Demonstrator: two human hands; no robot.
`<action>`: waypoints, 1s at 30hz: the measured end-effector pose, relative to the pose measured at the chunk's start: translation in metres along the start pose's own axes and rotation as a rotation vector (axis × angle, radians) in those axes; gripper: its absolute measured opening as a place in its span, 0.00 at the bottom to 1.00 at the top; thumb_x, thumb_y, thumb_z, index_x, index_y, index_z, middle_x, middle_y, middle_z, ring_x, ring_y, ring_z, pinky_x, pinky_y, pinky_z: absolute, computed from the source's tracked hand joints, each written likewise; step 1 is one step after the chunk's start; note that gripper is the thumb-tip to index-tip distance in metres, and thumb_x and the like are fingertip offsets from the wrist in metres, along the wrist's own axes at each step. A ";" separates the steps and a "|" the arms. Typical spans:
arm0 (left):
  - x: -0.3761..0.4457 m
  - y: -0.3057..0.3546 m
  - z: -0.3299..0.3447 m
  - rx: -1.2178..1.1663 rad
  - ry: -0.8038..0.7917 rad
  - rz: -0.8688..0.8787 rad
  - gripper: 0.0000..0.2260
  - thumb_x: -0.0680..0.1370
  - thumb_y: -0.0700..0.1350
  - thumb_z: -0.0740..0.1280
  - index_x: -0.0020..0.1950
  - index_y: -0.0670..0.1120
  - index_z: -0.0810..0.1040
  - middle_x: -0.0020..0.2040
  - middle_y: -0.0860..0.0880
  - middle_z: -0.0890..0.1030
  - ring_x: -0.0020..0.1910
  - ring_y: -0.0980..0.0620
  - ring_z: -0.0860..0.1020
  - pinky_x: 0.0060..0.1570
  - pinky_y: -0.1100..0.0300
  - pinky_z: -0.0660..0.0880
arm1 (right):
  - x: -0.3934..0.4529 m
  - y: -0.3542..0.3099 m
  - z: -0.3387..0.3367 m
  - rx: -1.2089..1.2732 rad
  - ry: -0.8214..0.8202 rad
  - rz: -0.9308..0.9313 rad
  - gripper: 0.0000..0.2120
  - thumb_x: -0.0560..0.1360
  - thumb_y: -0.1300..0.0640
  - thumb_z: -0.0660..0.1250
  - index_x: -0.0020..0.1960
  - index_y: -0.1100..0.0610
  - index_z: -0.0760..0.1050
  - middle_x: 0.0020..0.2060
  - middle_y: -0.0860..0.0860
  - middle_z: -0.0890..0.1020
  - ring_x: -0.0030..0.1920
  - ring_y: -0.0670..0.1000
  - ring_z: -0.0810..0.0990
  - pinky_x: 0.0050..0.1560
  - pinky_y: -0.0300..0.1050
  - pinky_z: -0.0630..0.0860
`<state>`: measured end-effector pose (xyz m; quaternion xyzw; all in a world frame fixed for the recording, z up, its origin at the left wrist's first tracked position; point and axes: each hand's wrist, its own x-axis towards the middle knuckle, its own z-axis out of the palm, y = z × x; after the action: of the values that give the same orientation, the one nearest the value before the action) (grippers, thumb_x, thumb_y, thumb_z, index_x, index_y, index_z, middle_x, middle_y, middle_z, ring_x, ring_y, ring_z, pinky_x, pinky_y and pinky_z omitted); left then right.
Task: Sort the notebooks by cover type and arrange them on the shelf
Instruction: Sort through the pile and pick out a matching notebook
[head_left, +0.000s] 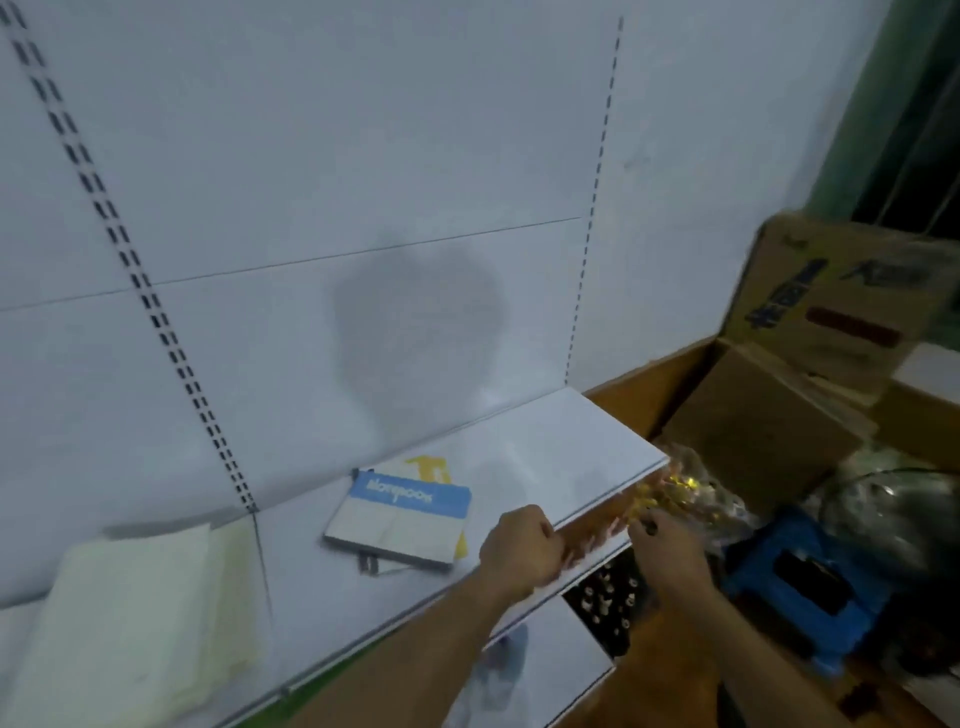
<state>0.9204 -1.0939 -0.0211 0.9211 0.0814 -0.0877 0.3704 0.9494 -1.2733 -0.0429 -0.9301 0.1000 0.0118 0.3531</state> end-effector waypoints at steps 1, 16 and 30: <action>0.009 -0.009 -0.009 -0.006 0.026 -0.026 0.08 0.74 0.49 0.63 0.48 0.47 0.77 0.52 0.48 0.81 0.51 0.47 0.79 0.51 0.56 0.77 | 0.011 -0.016 0.013 -0.028 -0.027 -0.047 0.10 0.80 0.54 0.59 0.48 0.58 0.75 0.40 0.52 0.78 0.40 0.51 0.75 0.41 0.45 0.70; 0.046 -0.167 -0.072 -0.253 0.168 -0.642 0.19 0.75 0.58 0.62 0.47 0.42 0.75 0.36 0.46 0.81 0.33 0.46 0.83 0.38 0.58 0.81 | 0.071 -0.153 0.209 -0.325 -0.481 -0.489 0.21 0.77 0.48 0.61 0.66 0.57 0.72 0.59 0.56 0.75 0.60 0.56 0.74 0.58 0.48 0.72; 0.062 -0.146 -0.044 -0.393 0.336 -0.839 0.21 0.73 0.47 0.72 0.64 0.43 0.74 0.47 0.47 0.78 0.31 0.56 0.77 0.24 0.64 0.77 | 0.119 -0.161 0.229 -0.567 -0.698 -0.595 0.44 0.65 0.35 0.71 0.68 0.61 0.61 0.64 0.58 0.68 0.66 0.59 0.67 0.65 0.52 0.66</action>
<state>0.9534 -0.9543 -0.1015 0.7230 0.5191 -0.0624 0.4515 1.1088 -1.0256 -0.1202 -0.9178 -0.2985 0.2462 0.0886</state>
